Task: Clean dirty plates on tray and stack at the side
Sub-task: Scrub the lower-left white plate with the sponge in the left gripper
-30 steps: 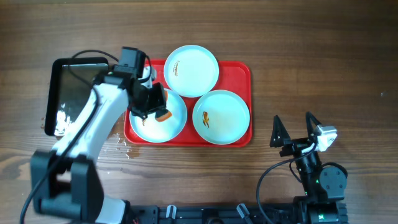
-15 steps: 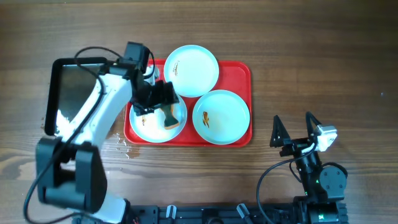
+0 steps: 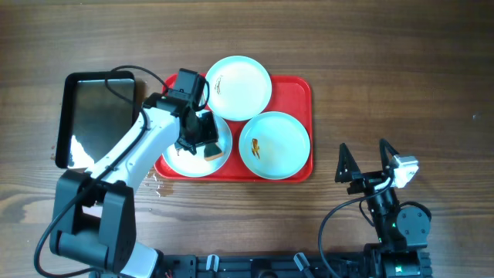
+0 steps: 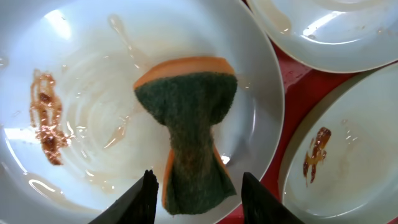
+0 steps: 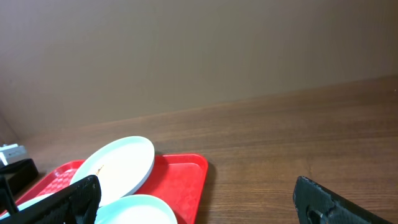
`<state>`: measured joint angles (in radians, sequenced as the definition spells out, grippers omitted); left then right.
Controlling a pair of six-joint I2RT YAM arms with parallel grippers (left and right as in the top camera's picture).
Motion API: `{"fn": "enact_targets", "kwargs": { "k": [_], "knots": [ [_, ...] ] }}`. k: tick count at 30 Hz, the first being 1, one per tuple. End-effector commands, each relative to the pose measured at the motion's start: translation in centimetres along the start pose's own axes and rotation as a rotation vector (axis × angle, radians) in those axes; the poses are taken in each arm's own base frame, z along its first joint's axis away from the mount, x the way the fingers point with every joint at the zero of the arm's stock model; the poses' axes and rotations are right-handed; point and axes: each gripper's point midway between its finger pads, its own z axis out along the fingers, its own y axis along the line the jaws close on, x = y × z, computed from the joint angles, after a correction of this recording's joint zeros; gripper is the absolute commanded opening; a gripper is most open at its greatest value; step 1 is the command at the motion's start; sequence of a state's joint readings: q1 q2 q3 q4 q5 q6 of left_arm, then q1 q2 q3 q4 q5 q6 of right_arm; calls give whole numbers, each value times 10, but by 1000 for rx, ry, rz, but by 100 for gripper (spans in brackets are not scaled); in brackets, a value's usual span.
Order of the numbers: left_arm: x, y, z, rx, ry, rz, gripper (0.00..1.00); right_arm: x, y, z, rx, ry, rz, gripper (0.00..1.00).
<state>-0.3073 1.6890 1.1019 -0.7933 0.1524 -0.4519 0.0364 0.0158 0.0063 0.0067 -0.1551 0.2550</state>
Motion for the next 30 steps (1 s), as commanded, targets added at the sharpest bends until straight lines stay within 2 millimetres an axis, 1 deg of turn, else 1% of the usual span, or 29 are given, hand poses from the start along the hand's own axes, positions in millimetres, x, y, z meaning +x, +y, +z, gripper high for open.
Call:
{"fn": "enact_targets", "kwargs": {
  "k": [1,3,5,7,13,14,16,26,30],
  "knots": [
    [14,3,18,-30,15,1,41,-2,-2,0,12,-10,-18,100],
    [18,10,23,-57,14,3,41,-2,-2,0,12,-10,-17,100],
    [17,21,26,-110,-4,3,41,-2,-2,0,12,-10,-17,100],
    [18,26,28,-130,-10,4,42,-2,-2,0,12,-10,-17,100],
    [18,27,29,-130,-12,1,41,-2,-2,0,12,-10,-17,100],
    [18,27,29,-130,-12,0,42,-2,-2,0,12,-10,-17,100],
    [18,27,29,-130,-12,1,47,-2,-2,0,12,-10,-17,100],
    [16,25,29,-124,-22,1,44,-2,-2,0,12,-10,-17,100],
    [15,25,29,-122,-24,2,40,-2,-2,0,12,-10,-18,100]
  ]
}}
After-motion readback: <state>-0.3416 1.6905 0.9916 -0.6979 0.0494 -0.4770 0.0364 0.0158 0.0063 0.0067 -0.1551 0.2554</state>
